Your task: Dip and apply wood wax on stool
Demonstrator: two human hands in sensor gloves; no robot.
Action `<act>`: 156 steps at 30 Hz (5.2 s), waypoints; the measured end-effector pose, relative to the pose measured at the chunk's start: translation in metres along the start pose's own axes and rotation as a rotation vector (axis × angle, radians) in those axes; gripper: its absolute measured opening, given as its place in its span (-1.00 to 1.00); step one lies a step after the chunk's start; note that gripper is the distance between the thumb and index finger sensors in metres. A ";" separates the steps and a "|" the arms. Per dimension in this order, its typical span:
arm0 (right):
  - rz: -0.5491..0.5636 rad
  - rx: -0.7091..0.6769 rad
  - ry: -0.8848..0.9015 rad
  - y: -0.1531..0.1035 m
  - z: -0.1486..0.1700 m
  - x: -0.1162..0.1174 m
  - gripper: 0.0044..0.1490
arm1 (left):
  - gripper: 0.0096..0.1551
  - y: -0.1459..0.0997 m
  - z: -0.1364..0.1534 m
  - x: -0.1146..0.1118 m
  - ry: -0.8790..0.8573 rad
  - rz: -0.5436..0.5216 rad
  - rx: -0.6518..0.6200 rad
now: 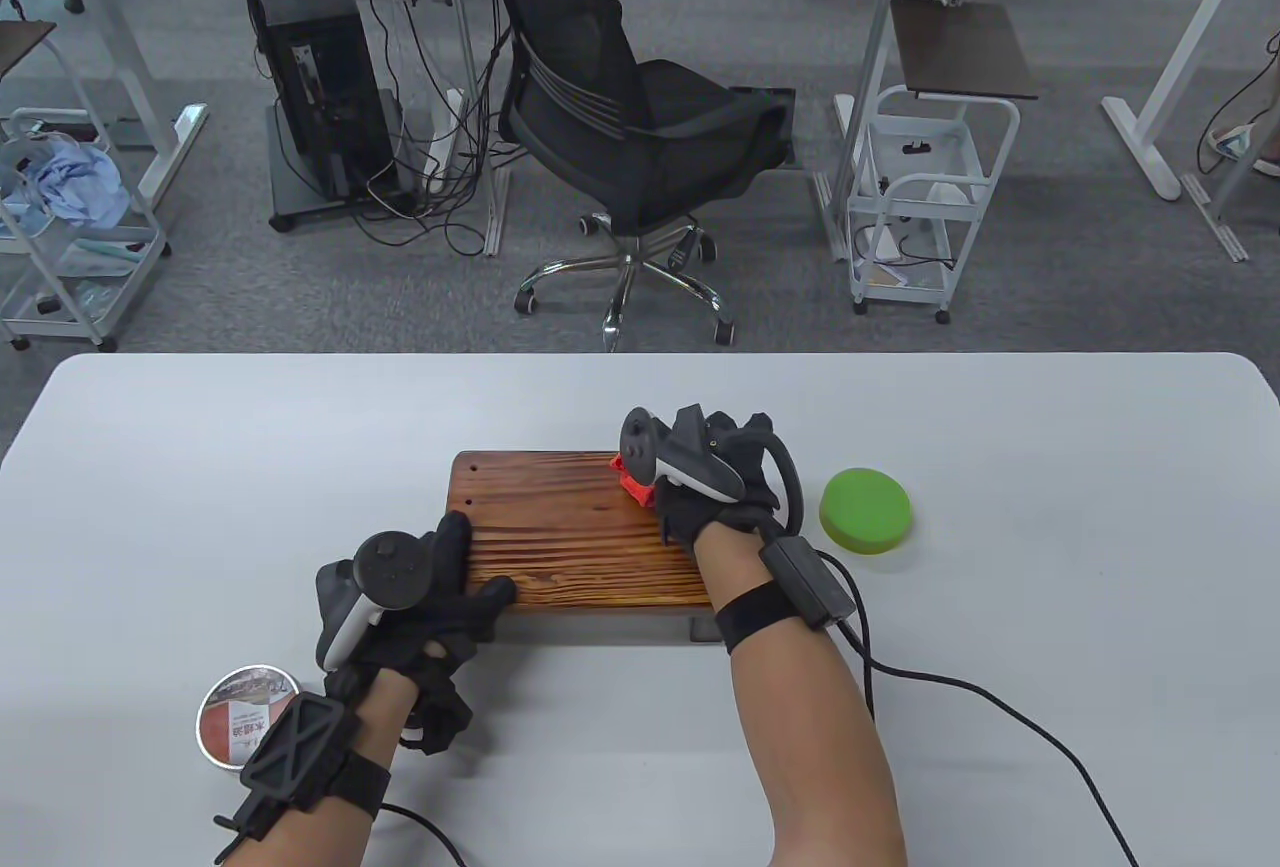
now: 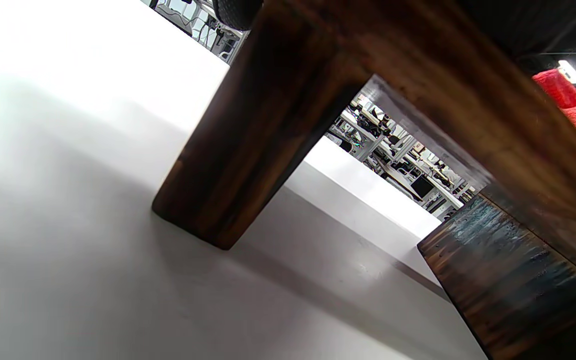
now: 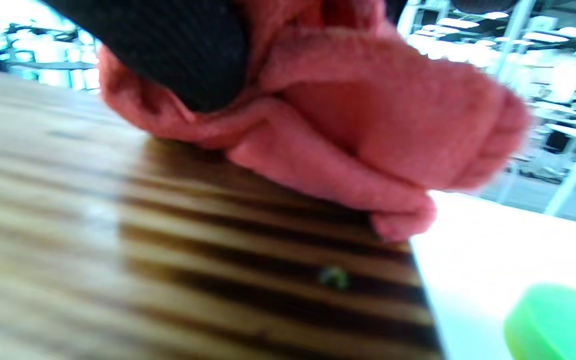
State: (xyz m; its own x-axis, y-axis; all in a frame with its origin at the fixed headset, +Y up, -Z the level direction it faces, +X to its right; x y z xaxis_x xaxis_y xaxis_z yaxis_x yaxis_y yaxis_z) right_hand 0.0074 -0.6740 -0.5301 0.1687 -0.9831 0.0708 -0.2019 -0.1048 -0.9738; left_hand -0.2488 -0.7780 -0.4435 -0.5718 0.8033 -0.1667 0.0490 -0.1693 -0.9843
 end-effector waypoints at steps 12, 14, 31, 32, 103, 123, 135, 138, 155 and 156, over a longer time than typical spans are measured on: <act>0.016 0.100 0.035 0.003 0.035 0.004 -0.19 | 0.30 0.000 0.000 0.000 0.010 -0.003 0.001; 0.000 0.021 0.039 0.000 0.024 0.004 -0.19 | 0.30 0.000 0.000 0.000 0.010 -0.004 0.001; -0.026 -0.123 0.085 -0.012 0.028 0.007 -0.19 | 0.31 0.000 -0.001 0.000 0.019 -0.003 -0.002; -0.027 -0.121 0.105 -0.012 0.031 0.007 -0.19 | 0.32 0.000 -0.001 0.000 0.017 -0.003 -0.002; -0.108 0.406 -0.035 -0.248 0.282 0.179 -0.12 | 0.33 -0.001 0.000 -0.002 0.019 0.024 0.027; 0.216 0.136 0.320 -0.226 0.186 0.070 0.31 | 0.31 -0.001 0.000 -0.002 0.021 0.022 0.030; 0.155 0.091 0.387 -0.208 0.158 0.121 0.37 | 0.30 -0.006 -0.003 0.003 0.019 -0.012 0.041; 0.149 0.083 0.419 -0.212 0.158 0.124 0.37 | 0.33 -0.019 -0.009 0.015 0.049 -0.039 0.028; 0.119 0.034 0.456 -0.214 0.155 0.127 0.36 | 0.50 -0.098 0.101 0.072 0.355 0.039 0.433; 0.116 0.033 0.456 -0.214 0.155 0.127 0.37 | 0.53 -0.097 0.109 0.068 0.347 0.065 0.450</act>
State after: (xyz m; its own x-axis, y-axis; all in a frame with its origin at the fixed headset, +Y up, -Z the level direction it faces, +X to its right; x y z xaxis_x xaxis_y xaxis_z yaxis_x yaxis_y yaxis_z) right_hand 0.2215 -0.7531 -0.3466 -0.2955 -0.9544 0.0420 -0.1621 0.0068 -0.9868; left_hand -0.3816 -0.7687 -0.3530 -0.2735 0.9106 -0.3098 -0.3220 -0.3902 -0.8626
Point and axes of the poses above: the tracker on the back of each hand, its own z axis roughly to the little-finger side, its own y axis roughly from the wrist to the fingertips, x = y × z, the point moved 5 cm from there along y, roughly from the wrist to the fingertips, and after that the axes turned 1 degree about x, right-handed, at the moved point
